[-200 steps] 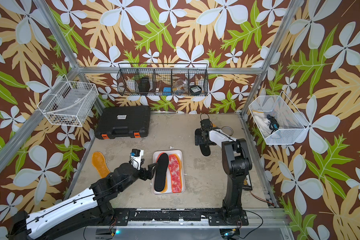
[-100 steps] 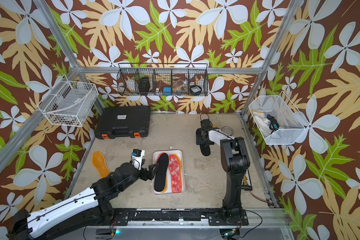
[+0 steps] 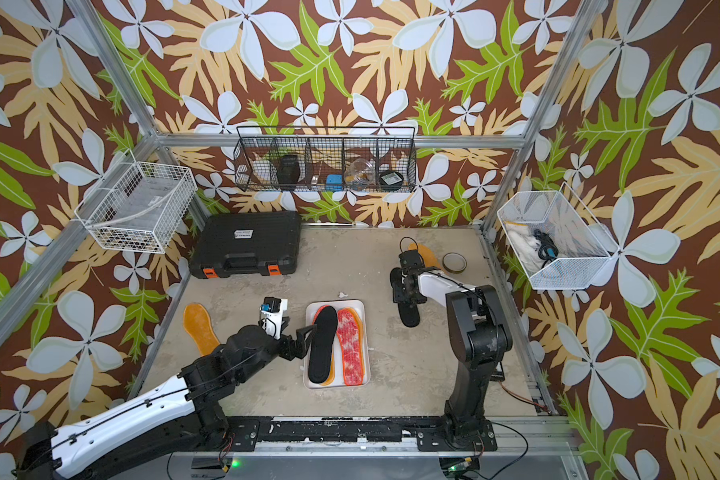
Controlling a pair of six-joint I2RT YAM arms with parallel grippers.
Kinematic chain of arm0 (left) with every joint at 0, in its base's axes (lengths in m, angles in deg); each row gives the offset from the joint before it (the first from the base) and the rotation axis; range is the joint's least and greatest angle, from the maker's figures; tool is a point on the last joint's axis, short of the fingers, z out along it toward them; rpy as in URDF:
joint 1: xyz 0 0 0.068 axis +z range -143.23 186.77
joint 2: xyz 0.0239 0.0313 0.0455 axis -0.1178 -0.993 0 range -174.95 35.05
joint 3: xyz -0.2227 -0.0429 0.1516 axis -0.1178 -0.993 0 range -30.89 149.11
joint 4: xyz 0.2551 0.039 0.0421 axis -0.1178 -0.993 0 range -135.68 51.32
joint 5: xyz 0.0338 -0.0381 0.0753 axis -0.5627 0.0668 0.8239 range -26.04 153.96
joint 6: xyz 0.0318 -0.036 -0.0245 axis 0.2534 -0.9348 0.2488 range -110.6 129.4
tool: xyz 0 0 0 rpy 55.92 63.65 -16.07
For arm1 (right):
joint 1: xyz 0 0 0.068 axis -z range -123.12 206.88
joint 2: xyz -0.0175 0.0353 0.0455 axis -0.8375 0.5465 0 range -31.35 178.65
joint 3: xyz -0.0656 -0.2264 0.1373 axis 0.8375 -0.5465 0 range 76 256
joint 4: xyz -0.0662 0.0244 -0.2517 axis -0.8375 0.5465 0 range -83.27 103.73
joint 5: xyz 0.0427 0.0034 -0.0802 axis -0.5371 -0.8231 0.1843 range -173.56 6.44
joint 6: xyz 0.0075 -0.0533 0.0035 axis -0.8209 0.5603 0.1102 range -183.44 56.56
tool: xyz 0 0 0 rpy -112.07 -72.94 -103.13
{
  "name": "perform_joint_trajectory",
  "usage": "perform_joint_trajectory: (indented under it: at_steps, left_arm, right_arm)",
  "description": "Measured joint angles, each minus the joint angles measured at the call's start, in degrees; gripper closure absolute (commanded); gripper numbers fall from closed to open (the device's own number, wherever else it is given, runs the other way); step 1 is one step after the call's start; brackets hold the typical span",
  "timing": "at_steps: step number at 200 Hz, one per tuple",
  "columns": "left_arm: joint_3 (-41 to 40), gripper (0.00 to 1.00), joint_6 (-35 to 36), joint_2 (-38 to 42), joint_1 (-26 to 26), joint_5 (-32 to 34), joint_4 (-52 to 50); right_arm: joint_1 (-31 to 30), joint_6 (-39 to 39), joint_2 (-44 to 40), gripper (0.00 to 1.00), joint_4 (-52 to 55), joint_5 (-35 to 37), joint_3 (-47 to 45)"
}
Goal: Put the insoles into the storage box
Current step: Pick up the insole from the center of the board, then place the insole in the storage box.
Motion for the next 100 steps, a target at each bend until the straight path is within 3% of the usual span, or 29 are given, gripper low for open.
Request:
perform_joint_trajectory:
  at_steps: [41,100]
  left_arm:
    - [0.5,0.06,0.0,0.0,0.0,0.4,-0.1]
    - [0.6,0.06,-0.2,0.0,0.0,2.0,-0.2]
  right_arm:
    - [-4.3,-3.5,-10.3,0.38,0.3,0.0,-7.9]
    - [-13.6,-11.5,-25.1,0.37,1.6,0.8,-10.2]
